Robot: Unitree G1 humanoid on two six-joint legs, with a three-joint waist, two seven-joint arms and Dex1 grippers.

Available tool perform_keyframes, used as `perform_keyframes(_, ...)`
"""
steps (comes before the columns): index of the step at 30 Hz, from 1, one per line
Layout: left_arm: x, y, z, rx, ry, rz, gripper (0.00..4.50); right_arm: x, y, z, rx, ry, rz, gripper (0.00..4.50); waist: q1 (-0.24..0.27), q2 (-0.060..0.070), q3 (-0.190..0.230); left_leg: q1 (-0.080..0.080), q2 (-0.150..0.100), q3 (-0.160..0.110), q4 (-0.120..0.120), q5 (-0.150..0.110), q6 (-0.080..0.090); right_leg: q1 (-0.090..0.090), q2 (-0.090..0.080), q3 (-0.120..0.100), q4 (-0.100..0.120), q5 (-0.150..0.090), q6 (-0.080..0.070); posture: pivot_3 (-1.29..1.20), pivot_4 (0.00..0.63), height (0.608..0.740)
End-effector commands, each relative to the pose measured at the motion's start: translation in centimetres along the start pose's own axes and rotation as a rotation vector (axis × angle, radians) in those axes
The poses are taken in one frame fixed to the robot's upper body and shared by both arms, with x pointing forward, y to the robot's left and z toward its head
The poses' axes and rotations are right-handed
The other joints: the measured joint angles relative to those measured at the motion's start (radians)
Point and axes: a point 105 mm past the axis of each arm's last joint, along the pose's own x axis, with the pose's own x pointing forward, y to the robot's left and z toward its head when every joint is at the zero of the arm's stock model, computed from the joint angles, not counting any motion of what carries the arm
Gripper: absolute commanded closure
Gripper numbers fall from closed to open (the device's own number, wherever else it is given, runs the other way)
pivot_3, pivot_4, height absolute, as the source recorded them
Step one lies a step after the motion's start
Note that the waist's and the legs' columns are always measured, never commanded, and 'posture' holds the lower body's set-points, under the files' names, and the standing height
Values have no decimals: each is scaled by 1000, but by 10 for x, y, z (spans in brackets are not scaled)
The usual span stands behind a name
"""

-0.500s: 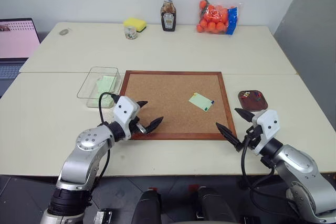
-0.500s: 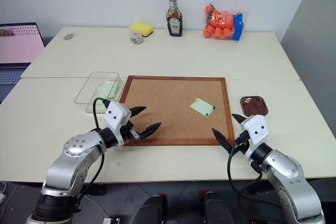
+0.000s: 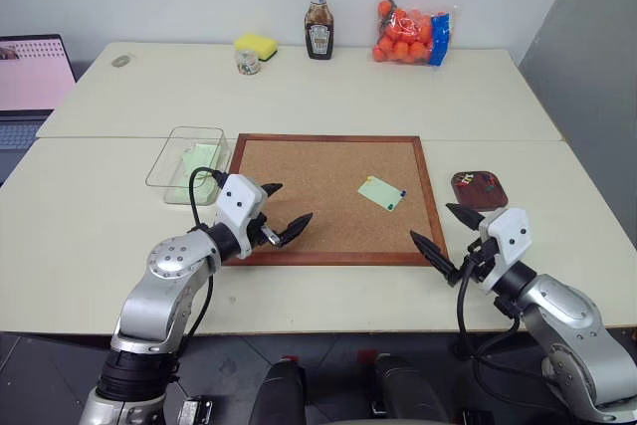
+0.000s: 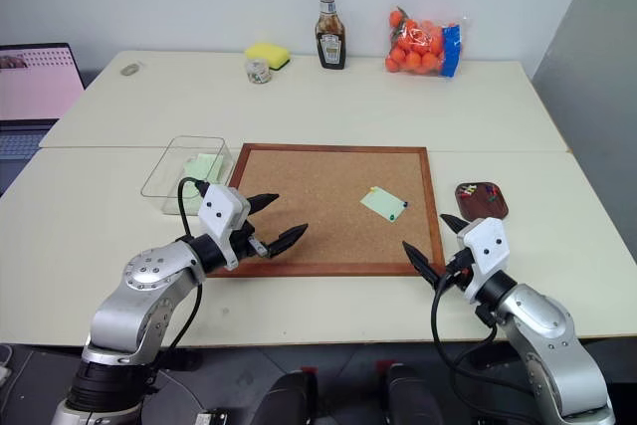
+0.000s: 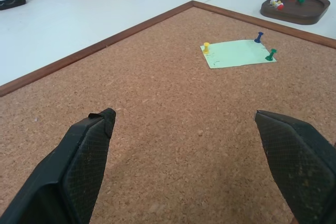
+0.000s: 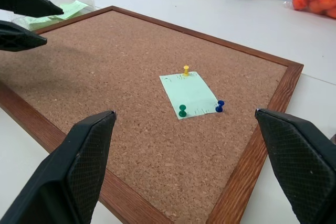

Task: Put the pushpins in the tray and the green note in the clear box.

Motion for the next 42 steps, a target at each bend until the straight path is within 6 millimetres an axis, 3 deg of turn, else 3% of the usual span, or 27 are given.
perform_keyframes(1,1,7,13,31,-30,7,8,2,0,14,-31,-56,-2,0,0,0,0,0,0,0,0,0,0,0,0,0,0,0,0,0,150,740)
perform_keyframes(8,11,-4,22,76,-12,-145,8,4,-6,21,8,-67,-42,0,0,0,0,0,0,0,0,0,0,0,0,0,0,0,0,0,150,740)
perform_keyframes(17,29,11,13,74,50,-143,1725,11,-6,26,-6,-48,-52,0,-2,0,0,0,0,0,0,0,0,0,0,0,0,0,0,0,150,740)
perform_keyframes(27,39,5,-10,62,113,-168,3613,38,-13,29,-5,-1,-81,0,-1,0,0,-1,0,0,0,0,0,-1,0,0,0,0,0,0,150,740)
perform_keyframes(32,38,3,-24,35,143,-176,4490,66,-14,33,22,14,-67,0,-5,0,0,-1,0,0,0,0,0,-1,0,0,0,0,0,0,150,740)
perform_keyframes(42,35,1,-42,3,188,-176,4490,112,-3,31,108,43,-27,0,-3,0,0,-1,-1,0,0,0,0,-1,0,0,0,1,1,0,150,740)
